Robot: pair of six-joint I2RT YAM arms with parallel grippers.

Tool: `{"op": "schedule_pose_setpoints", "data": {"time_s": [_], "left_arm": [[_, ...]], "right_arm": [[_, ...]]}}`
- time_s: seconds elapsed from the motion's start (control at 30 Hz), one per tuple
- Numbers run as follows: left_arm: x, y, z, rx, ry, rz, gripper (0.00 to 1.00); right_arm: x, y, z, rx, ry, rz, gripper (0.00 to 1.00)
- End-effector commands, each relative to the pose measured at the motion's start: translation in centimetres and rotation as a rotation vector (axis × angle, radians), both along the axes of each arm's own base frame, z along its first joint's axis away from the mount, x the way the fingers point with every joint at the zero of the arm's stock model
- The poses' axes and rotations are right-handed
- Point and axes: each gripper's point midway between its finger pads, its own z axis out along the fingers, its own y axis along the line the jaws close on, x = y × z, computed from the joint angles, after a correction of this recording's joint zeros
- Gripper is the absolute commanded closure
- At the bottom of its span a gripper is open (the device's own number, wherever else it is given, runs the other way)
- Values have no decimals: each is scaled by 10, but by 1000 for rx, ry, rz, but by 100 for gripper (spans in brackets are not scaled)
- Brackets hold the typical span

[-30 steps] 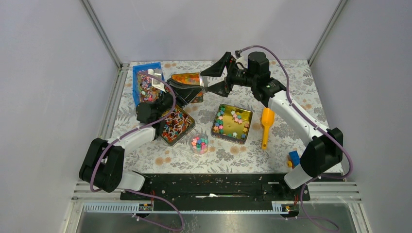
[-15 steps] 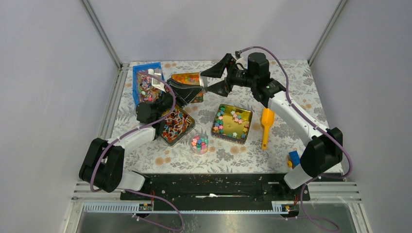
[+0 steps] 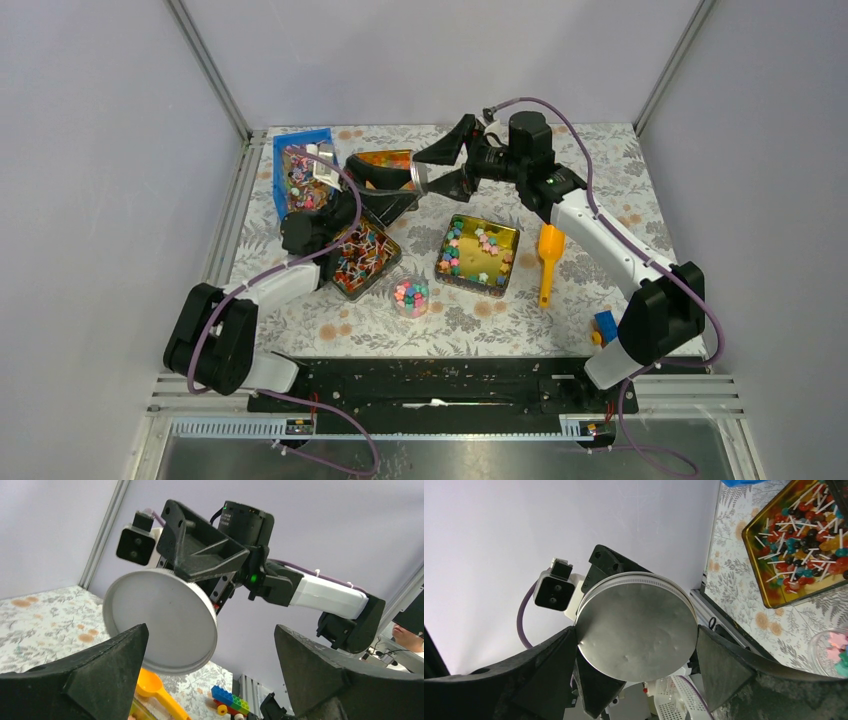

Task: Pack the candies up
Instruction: Pick up the bottle lid at the center of the board.

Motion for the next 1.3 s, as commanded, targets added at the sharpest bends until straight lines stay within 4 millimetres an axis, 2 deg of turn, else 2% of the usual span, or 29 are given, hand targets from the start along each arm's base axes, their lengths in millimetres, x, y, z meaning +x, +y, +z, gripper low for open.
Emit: {"op": "schedule_pose_setpoints", "data": {"time_s": [0.0,0.2,0.37,0.5,0.67,0.87,0.97,1.27], "left_arm": [[-7,17,2,-29,-53,69,1],[-7,31,-41,52,48,166,1],[-9,35,-92,282,142,223,1],[-10,49,-125,482,196,301,1],[-21,71,-135,743,103,358,1],[-31,103,-157,995,150,407,1],[-33,112,-168,1044,247,422,1],[-31,128,-188,1026,523,519,1]], "right_arm": [[-8,-5,10,-31,-83,24,32],[-16,-11,-3,-131,-100,54,32],[-22,-15,-12,-169,-104,69,32],[-27,-19,-24,-211,-106,88,32],[-38,-25,-44,-295,-110,125,32],[-60,-23,-73,-412,-110,224,33],[-72,-18,-89,-487,-122,287,33],[-108,-5,-132,-749,-221,474,33]]}}
